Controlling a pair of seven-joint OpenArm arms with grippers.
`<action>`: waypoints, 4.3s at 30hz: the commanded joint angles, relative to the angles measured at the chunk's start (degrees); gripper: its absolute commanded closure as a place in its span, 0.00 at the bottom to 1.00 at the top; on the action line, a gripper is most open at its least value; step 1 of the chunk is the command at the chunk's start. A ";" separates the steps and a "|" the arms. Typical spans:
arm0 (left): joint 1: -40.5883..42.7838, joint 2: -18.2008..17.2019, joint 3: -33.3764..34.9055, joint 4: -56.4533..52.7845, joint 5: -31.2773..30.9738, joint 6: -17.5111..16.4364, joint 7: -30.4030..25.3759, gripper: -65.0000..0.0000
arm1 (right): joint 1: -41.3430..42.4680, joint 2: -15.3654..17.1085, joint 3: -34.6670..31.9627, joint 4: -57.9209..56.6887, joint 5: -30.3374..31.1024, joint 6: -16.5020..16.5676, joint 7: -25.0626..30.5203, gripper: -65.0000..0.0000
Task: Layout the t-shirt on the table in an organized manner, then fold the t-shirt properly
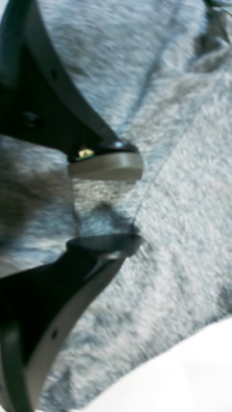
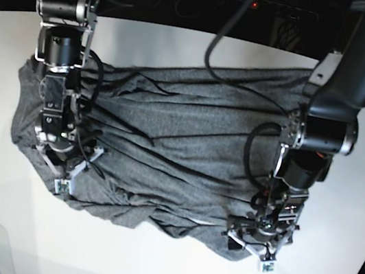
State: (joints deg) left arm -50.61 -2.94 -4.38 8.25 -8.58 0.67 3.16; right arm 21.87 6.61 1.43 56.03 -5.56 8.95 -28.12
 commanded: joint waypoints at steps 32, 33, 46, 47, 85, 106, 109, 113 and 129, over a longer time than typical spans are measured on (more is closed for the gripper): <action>35.18 -5.02 -1.20 62.47 -0.43 0.17 33.37 0.28 | -9.69 -0.50 -0.07 13.46 -0.37 -0.20 -0.76 0.57; 35.09 -5.02 -1.73 62.47 -0.43 0.08 33.28 0.28 | -10.92 -0.50 -0.07 15.40 -0.37 -0.20 -0.58 0.57; 16.63 -3.08 -2.34 37.07 0.10 0.34 16.67 0.28 | -20.07 -0.94 -0.33 37.64 -0.11 -0.12 -0.85 0.57; 14.87 -3.08 -2.34 32.85 0.10 0.34 14.47 0.28 | -20.59 -0.94 -0.33 37.64 -0.11 -0.12 -0.85 0.57; 25.25 -0.71 -11.31 51.22 -0.43 0.26 14.82 0.28 | 4.81 -8.33 -11.76 11.79 -0.02 -0.03 2.32 0.58; 46.96 -0.97 -18.52 81.11 -0.43 -0.10 24.05 0.28 | 20.55 -10.26 -12.03 -38.14 -0.37 -0.20 38.18 0.57; 47.05 -0.97 -18.52 81.11 -0.43 -0.10 24.05 0.28 | 20.20 -10.26 -12.11 -38.67 -0.46 -0.12 37.66 0.57; 46.96 -0.97 -18.52 81.11 -0.43 -0.10 24.05 0.28 | 18.35 -10.26 -12.20 -38.32 -0.46 0.06 34.14 0.57; 44.85 -1.15 -18.43 81.11 -0.43 -0.10 24.05 0.28 | -0.81 -9.03 -12.20 -2.10 -0.46 12.81 18.05 0.58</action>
State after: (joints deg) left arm -4.45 -3.64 -22.81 88.18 -8.80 0.69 28.82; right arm 19.31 -2.28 -10.68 53.08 -6.59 20.84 -10.85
